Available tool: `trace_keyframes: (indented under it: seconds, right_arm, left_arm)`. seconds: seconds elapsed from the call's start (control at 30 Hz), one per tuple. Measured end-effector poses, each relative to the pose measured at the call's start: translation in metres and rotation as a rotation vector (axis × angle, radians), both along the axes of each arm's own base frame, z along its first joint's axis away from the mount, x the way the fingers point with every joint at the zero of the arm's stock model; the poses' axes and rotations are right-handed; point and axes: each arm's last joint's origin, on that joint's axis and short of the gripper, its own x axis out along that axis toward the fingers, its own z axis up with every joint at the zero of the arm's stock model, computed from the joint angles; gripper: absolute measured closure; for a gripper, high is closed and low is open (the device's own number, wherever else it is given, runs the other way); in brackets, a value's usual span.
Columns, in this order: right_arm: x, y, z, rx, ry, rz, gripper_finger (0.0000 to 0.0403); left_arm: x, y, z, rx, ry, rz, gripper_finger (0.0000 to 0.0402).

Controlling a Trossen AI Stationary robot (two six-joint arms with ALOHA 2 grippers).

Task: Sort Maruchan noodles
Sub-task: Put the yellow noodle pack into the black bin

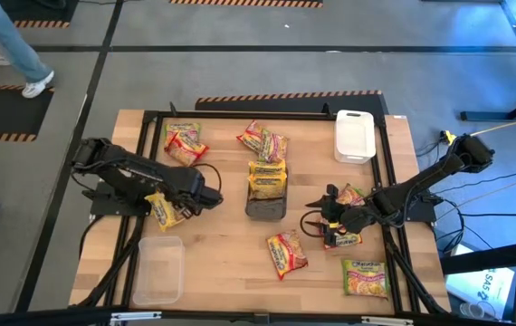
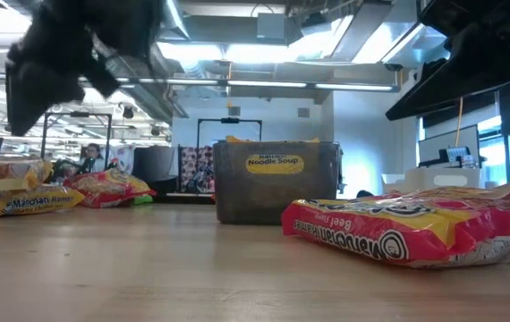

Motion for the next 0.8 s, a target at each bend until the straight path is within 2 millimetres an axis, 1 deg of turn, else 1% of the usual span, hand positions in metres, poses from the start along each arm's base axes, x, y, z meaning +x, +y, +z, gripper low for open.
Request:
trace_keyframes:
  seconds: [0.13, 0.23, 0.33, 0.4, 0.5, 0.63, 0.7, 0.8]
  right_arm:
    - [0.0, 0.0, 0.0, 0.002, -0.001, 0.002, 0.0176]
    - [0.0, 0.0, 0.0, 0.002, -0.002, 0.002, 0.0176]
    - [0.0, 0.0, 0.0, 0.002, -0.003, 0.002, 0.0176]
    - [0.0, 0.0, 0.0, 0.003, -0.002, 0.002, 0.0176]
    - [0.0, 0.0, 0.0, 0.001, -0.003, 0.003, 0.0176]
    - [0.0, 0.0, 0.001, -0.012, -0.005, 0.011, 0.0176]
    - [0.001, 0.0, 0.001, -0.01, -0.009, 0.011, 0.0176]
    - [0.001, 0.0, 0.001, -0.01, -0.009, 0.011, 0.0176]
  left_arm:
    - [-0.012, 0.021, -0.016, 0.082, 0.086, 0.028, 0.0214]
    - [-0.02, 0.032, -0.025, 0.128, 0.132, 0.048, 0.0214]
    - [-0.025, 0.038, -0.032, 0.107, 0.152, 0.057, 0.0214]
    - [-0.023, 0.038, -0.037, 0.043, 0.127, 0.042, 0.0214]
    - [-0.014, 0.034, -0.04, -0.107, 0.041, 0.007, 0.0214]
    - [0.008, 0.024, -0.037, -0.312, -0.161, -0.064, 0.0214]
    - [0.024, 0.02, -0.032, -0.36, -0.296, -0.121, 0.0214]
    - [0.044, 0.014, -0.02, -0.365, -0.45, -0.196, 0.0214]
